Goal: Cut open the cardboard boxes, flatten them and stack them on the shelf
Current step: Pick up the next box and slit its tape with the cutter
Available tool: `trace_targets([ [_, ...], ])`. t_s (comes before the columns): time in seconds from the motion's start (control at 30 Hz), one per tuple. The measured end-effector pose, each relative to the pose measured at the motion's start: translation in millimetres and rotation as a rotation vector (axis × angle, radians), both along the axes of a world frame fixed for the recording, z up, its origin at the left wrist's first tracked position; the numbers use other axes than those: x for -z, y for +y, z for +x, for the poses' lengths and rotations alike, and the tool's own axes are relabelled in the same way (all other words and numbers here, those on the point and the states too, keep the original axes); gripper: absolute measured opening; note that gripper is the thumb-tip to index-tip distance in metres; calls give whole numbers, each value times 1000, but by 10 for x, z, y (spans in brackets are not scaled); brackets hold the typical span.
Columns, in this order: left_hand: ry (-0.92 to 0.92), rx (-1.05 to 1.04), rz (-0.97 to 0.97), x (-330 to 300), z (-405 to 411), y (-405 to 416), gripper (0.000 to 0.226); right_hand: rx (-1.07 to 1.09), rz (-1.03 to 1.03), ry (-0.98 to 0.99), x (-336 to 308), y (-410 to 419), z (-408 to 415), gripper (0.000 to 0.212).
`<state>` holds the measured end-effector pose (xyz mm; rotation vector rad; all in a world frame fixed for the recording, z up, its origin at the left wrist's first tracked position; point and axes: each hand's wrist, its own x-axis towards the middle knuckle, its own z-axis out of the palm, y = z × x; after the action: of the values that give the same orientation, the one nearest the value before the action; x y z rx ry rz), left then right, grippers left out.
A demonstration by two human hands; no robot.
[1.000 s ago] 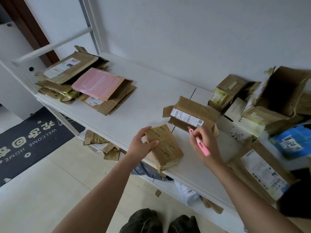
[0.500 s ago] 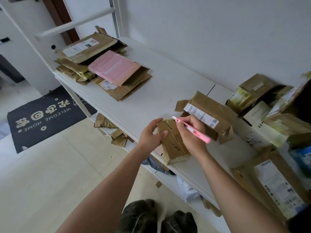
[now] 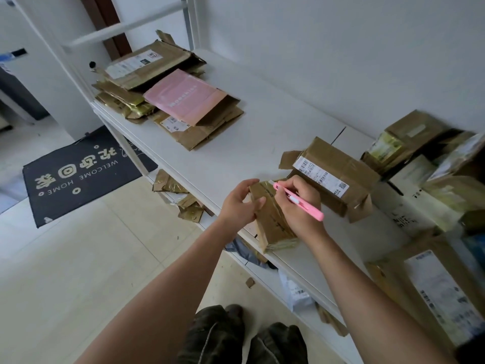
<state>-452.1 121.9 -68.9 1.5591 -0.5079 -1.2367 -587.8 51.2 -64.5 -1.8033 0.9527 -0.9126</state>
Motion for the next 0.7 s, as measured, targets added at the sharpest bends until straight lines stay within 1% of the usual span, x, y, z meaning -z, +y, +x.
trace_targets([
  [0.1, -20, -15, 10, -5, 0, -16, 41, -43, -77, 55, -9, -9, 11, 4],
  [0.23, -41, -25, 28, -32, -14, -32, 38, -78, -123, 109, -58, -28, -7, 6],
  [0.37, -76, -28, 32, -47, -30, -36, 33, -119, -69, 150, -110, -18, -103, 8],
  [0.43, -93, -38, 40, -40, -36, -47, 31, -141, -33, 203, -132, 31, -170, 10],
  [0.53, -106, -50, 49, -34, -39, -68, 29, -177, -1, 292, -146, 169, -339, 18],
  [0.63, -129, -56, 56, -43, -42, -84, 28, -174, 84, 291, -167, 355, -605, 18],
  [0.7, -146, -61, 67, -43, -48, -94, 26, -168, 78, 254, -182, 484, -784, 14],
])
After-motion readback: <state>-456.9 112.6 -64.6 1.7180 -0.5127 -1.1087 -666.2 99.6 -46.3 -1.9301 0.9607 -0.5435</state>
